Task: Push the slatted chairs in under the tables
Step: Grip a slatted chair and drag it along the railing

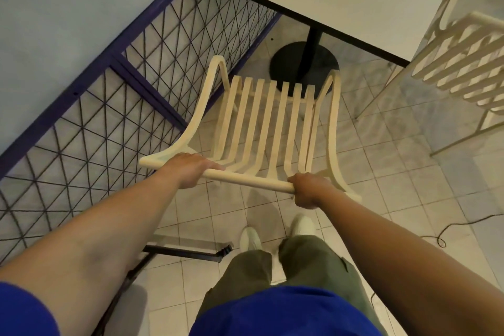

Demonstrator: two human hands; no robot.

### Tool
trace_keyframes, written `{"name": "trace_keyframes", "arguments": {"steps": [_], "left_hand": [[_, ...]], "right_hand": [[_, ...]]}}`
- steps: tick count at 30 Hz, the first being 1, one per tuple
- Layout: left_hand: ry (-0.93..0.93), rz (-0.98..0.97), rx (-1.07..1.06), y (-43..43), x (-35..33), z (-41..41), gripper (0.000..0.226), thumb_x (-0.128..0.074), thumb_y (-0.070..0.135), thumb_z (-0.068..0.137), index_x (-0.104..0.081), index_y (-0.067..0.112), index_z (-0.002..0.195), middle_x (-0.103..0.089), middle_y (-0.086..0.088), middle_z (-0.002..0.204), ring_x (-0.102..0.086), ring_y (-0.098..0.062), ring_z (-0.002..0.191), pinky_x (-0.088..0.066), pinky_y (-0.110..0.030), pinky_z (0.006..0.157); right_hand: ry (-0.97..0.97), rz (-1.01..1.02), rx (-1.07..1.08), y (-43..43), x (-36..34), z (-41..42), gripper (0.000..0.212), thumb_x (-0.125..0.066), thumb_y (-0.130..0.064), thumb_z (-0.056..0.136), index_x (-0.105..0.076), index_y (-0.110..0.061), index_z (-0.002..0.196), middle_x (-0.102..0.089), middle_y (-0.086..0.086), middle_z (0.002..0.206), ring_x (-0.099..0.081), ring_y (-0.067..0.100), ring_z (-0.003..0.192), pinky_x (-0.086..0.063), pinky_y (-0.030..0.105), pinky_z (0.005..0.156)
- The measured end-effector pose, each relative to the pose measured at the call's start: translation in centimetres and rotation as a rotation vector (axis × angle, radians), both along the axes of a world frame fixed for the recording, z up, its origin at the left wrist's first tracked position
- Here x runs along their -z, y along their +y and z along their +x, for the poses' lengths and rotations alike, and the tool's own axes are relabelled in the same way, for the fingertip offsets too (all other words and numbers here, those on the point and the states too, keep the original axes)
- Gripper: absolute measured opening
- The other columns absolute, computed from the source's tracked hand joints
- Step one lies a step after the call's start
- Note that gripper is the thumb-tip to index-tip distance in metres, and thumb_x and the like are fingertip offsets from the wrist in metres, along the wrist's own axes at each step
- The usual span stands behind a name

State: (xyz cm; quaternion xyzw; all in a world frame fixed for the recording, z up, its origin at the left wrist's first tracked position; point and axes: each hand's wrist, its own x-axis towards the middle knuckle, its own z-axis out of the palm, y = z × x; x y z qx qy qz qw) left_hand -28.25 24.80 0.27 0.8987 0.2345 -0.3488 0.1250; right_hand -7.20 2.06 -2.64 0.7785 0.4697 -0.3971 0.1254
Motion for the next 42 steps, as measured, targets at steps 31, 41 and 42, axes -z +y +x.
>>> {"name": "trace_keyframes", "arguments": {"steps": [31,41,42], "left_hand": [[0.119,-0.017,0.049,4.5,0.3,-2.8,0.087,-0.048,-0.001,0.096,-0.028,0.066,0.147,-0.054,0.002,0.134,-0.054,-0.019,0.101,-0.047,-0.037,0.084],[0.135,0.01,0.098,9.1,0.6,-6.2,0.09,-0.049,0.0,0.094,-0.028,0.072,0.142,-0.055,0.007,0.143,-0.062,-0.019,0.104,-0.057,-0.039,0.082],[0.141,0.014,0.1,9.4,0.5,-6.4,0.09,-0.049,-0.001,0.094,-0.028,0.073,0.142,-0.054,0.006,0.145,-0.062,-0.02,0.105,-0.057,-0.039,0.081]], "right_hand": [[0.233,-0.018,0.068,1.5,-2.5,-4.2,0.074,-0.063,-0.002,0.089,-0.035,-0.027,0.153,-0.058,0.008,0.131,-0.057,0.027,0.116,-0.046,0.039,0.099],[0.27,0.012,0.109,4.5,-1.1,-9.5,0.068,-0.067,-0.003,0.086,-0.043,-0.023,0.146,-0.059,0.009,0.13,-0.058,0.029,0.115,-0.049,0.041,0.098],[0.272,0.014,0.109,4.7,-1.0,-9.9,0.068,-0.067,-0.003,0.086,-0.043,-0.023,0.146,-0.059,0.009,0.129,-0.058,0.029,0.114,-0.049,0.041,0.098]]}}
